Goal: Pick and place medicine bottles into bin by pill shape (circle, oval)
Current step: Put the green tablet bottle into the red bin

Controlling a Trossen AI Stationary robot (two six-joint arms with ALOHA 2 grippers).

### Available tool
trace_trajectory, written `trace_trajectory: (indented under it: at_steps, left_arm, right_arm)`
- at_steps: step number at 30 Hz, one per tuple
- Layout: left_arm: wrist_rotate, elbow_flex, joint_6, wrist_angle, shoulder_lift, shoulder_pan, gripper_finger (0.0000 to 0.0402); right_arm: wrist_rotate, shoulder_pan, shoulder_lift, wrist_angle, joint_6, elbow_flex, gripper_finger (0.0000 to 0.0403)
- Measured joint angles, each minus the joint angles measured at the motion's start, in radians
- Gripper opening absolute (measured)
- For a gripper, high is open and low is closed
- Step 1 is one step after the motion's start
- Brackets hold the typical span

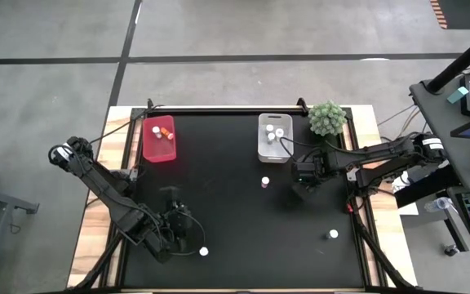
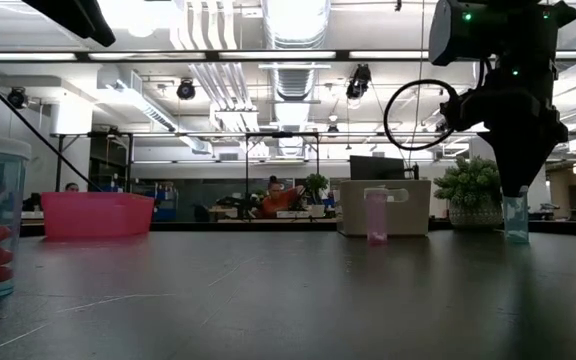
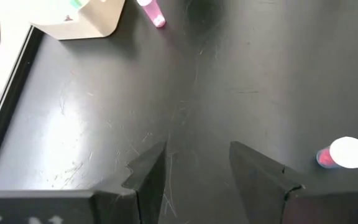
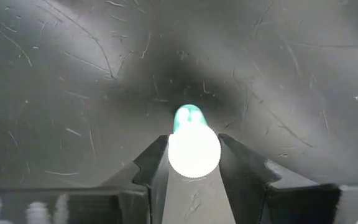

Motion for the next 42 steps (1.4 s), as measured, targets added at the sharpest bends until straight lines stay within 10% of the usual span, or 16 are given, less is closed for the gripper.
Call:
trace_trajectory:
  at_steps: [26,42]
  left_arm:
    - [-0.018,0.009,0.014,0.044,-0.164,0.083,0.0160]
    - [0.004,0.008,0.366,0.053,-0.261,0.306,0.0160]
  right_arm:
    - [0.077,0.000,0.015,-0.021,-0.367,0.418,0.0120]
    - [0.075,-0.097,0.281,0.239,-0.821,0.706,0.0120]
